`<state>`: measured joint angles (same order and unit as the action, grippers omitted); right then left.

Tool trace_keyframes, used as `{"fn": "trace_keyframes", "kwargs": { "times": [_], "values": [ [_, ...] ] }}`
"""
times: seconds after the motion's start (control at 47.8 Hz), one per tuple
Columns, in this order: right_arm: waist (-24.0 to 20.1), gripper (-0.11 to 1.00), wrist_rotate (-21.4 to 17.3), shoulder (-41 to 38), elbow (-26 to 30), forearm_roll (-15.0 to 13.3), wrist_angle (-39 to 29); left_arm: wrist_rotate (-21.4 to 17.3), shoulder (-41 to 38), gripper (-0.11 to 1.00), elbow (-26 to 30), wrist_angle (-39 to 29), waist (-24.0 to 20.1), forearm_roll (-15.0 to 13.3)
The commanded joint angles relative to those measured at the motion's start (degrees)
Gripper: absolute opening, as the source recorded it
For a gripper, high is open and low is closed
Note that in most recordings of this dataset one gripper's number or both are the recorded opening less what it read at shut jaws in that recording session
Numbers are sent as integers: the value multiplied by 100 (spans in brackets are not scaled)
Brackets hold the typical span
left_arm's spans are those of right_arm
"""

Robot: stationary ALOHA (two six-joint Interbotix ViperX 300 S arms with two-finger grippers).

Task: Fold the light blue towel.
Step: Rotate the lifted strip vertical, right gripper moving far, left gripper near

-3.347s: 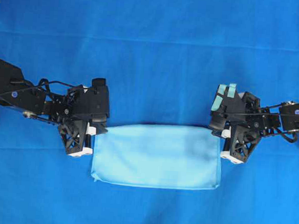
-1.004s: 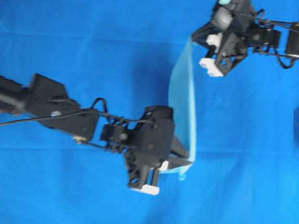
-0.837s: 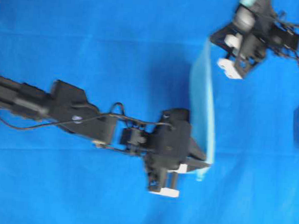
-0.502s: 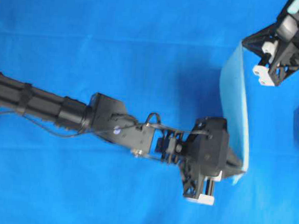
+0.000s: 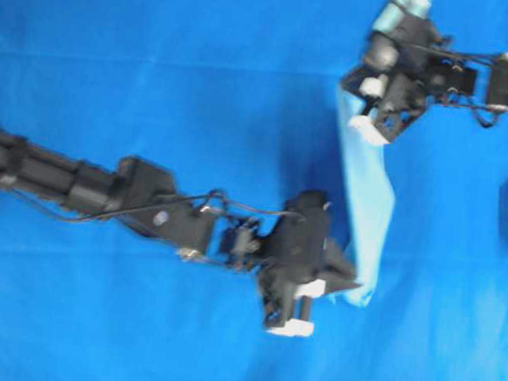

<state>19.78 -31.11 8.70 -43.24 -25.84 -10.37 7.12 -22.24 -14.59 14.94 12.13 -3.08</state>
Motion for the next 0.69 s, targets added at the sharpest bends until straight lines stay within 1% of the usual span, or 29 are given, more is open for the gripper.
{"fn": "trace_keyframes", "kwargs": {
  "times": [0.0,0.042,0.105,0.251,0.397,0.565,0.669],
  "values": [
    [44,1,-9,-316,492,-35,114,211,448,1,-431,431,360,18],
    [9,1,-9,-510,668,-44,114,360,554,1,-729,598,378,9],
    [-18,1,0,-721,853,-44,114,475,659,1,-1028,756,404,18],
    [-97,1,0,-1002,1134,-44,123,624,835,1,-1477,870,448,9],
    [-149,1,-18,-1081,1187,-44,123,686,905,1,-1696,870,475,9],
    [-167,1,-53,-1081,1151,-44,123,721,932,1,-1767,844,475,18],
    [-158,1,-53,-1090,1143,-44,123,721,923,2,-1758,712,475,18]
  ]
}}
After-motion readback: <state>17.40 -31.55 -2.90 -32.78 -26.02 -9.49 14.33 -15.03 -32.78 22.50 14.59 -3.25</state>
